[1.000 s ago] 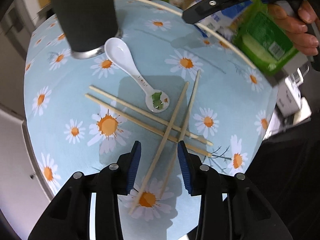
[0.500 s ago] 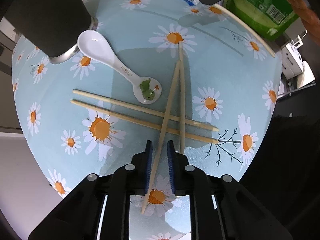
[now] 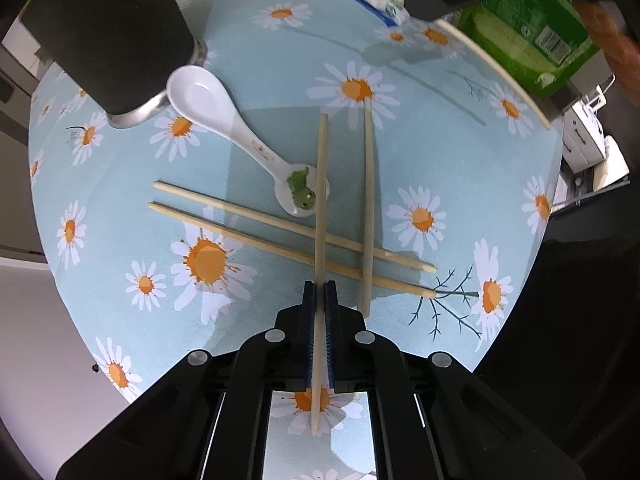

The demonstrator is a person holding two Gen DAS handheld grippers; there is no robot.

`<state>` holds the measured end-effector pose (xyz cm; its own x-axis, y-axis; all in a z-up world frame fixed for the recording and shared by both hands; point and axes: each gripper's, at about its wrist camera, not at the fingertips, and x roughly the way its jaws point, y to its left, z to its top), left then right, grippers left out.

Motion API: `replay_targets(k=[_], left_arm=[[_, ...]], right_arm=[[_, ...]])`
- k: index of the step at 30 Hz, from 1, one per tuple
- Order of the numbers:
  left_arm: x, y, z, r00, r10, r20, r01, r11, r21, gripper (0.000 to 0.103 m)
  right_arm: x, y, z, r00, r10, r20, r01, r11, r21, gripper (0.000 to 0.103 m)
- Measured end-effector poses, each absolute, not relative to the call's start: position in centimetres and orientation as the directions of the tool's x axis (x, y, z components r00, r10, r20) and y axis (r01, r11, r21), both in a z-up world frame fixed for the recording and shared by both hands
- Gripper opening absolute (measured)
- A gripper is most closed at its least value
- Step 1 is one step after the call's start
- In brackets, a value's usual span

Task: Organize utensils
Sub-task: 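Lift both chopsticks upright and carry them above the black holder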

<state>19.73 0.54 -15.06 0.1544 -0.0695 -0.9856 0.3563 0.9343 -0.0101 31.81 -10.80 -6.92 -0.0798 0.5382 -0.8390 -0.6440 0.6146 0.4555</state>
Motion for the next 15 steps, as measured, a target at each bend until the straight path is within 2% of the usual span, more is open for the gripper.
replay_targets(k=[7, 15], left_arm=[[19.2, 2.3, -12.8, 0.242, -0.132, -0.961, 0.279, 0.958, -0.061, 0.004], [17.6, 5.1, -10.7, 0.373, -0.227, -0.899, 0.158, 0.971, -0.179, 0.004]], right_arm=[[31.4, -9.5, -6.2, -0.069, 0.533, -0.843, -0.671, 0.601, 0.435, 0.006], [30.9, -8.2, -5.6, -0.073, 0.549, -0.833, -0.676, 0.586, 0.446, 0.006]])
